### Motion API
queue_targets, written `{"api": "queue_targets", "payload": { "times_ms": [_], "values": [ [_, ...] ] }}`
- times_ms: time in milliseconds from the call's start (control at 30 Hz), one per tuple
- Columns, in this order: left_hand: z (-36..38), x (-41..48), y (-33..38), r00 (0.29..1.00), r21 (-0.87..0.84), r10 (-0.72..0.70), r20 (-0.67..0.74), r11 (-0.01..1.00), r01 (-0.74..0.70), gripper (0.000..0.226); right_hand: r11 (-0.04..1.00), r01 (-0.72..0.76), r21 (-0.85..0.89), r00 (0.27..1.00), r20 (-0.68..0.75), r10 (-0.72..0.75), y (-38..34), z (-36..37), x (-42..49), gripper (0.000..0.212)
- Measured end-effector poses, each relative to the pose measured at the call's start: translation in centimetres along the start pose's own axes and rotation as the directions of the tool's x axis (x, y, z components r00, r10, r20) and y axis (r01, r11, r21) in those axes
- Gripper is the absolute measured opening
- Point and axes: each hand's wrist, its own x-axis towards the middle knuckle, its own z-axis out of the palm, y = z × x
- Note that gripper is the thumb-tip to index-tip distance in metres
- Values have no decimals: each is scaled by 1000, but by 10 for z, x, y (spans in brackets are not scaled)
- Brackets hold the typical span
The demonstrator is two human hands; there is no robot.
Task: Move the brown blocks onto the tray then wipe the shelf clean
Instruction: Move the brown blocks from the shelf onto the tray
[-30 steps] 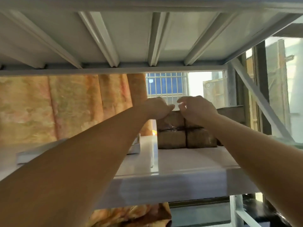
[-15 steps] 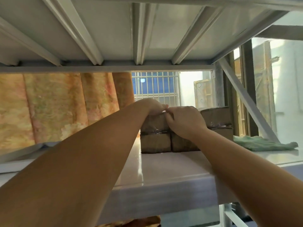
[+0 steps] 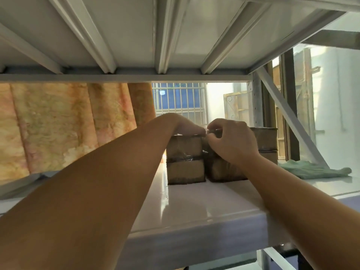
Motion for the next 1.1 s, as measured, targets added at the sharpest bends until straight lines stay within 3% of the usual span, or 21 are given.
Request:
{"api": "queue_targets", "payload": {
  "times_ms": [67, 200, 333, 433, 567, 633, 767, 967, 1100],
  "values": [
    [-3, 0, 1, 1000, 7, -26, 5, 1000, 26, 30, 1000, 3, 4, 1000, -11, -3, 1, -1, 0, 21],
    [-3, 6, -5, 998, -101, -45, -43, 994, 40, 29, 999, 45, 7, 999, 18, -45, 0, -1, -2, 22],
    [-3, 13, -16, 967, -198, -13, -256, 979, -39, 28, 997, 73, -22, 996, 58, -71, 0, 0, -1, 23],
    [-8, 9, -28, 925, -222, -31, -379, 973, -58, 25, 996, 38, -83, 999, 18, -36, -3, 0, -1, 39],
    [-10, 0, -43, 925, -170, -46, -376, 985, -21, 21, 931, 20, -365, 994, 111, 22, -9, 4, 1, 67],
    [-8, -3, -49, 930, -124, -47, -365, 992, 2, 23, 892, 50, -450, 984, 177, 34, -12, 6, 1, 65],
    [-6, -8, -57, 930, -22, -47, -366, 999, 42, 28, 881, 87, -464, 959, 277, 51, -19, 0, 8, 50],
    [0, -3, -66, 939, -68, -53, -339, 997, 31, 25, 936, 43, -349, 832, 532, 160, -28, -13, 46, 56],
    [2, -6, -69, 941, -98, -51, -334, 995, 19, 27, 925, 48, -378, 782, 591, 201, -37, -16, 53, 56]
  ]
}}
